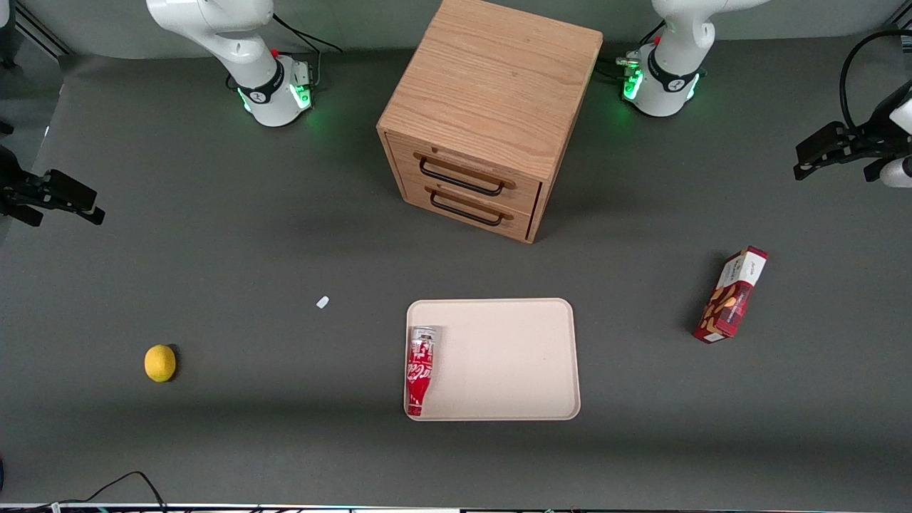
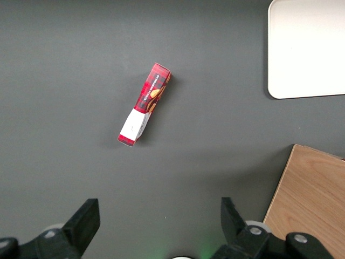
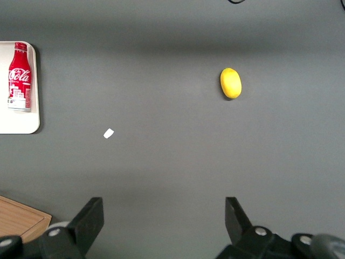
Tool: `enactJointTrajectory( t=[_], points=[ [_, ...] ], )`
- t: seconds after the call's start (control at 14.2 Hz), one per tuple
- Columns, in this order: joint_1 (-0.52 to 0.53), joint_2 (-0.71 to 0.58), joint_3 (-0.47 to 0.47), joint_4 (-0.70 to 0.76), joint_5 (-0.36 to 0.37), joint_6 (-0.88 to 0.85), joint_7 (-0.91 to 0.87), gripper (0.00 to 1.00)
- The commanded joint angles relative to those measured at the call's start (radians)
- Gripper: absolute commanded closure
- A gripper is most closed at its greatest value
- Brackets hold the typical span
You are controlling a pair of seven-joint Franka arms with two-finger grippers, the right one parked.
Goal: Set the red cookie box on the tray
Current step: 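Move the open left gripper down over the red plaid cookie box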
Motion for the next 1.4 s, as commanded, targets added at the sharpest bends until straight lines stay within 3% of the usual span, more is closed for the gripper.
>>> enactJointTrajectory(
  t=[0.0,0.49,0.7,1.05,1.33],
  points=[
    [0.014,0.000,-0.013,0.023,0.015,-0.027,0.009,0.00],
    [0.016,0.038,-0.012,-0.009,0.003,0.010,0.016,0.00],
    [0.017,0.081,-0.009,-0.056,0.013,0.073,0.171,0.00],
    [0.020,0.178,-0.001,-0.232,0.073,0.400,0.263,0.00],
    [0.019,0.238,0.030,-0.354,0.076,0.602,0.361,0.00]
  ],
)
